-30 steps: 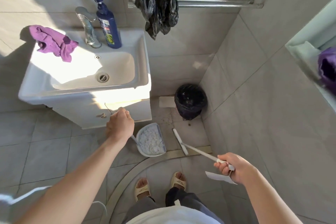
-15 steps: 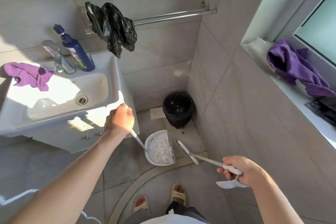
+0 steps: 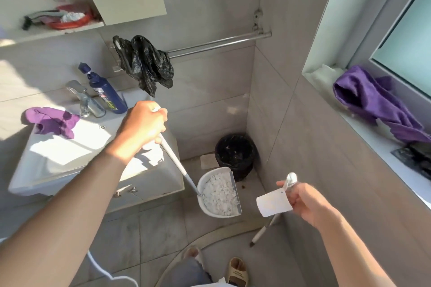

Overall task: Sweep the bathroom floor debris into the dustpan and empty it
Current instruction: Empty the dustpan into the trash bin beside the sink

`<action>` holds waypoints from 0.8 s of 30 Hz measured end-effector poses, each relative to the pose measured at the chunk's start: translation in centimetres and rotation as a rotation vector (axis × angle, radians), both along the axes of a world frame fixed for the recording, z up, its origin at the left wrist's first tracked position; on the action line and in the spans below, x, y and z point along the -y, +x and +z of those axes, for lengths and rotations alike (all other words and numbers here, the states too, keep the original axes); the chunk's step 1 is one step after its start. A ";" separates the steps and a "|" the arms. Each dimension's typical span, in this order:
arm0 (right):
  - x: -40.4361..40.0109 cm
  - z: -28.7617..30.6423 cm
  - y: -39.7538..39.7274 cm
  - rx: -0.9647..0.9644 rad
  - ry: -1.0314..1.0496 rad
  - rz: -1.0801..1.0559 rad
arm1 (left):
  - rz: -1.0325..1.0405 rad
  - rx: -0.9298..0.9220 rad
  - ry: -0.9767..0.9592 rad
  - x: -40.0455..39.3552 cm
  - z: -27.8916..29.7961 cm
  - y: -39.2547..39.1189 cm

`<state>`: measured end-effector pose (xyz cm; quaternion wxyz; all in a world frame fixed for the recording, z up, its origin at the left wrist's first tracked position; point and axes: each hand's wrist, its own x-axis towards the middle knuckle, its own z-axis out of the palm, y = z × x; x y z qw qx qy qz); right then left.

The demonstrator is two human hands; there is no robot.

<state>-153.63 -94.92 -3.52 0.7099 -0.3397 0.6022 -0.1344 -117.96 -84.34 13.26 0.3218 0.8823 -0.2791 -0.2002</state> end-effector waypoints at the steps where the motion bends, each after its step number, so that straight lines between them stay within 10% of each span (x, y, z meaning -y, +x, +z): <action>1: 0.3 0.0 0.1 -0.055 -0.071 0.054 | 0.008 -0.004 -0.020 0.3 0.3 0.3; 9: 2.5 1.3 3.6 -0.580 -0.623 0.234 | 0.136 -0.168 -0.191 2.4 0.6 4.6; 24: 7.4 4.9 18.3 -0.493 -0.781 0.214 | 0.577 -0.581 -0.175 2.4 -6.3 15.7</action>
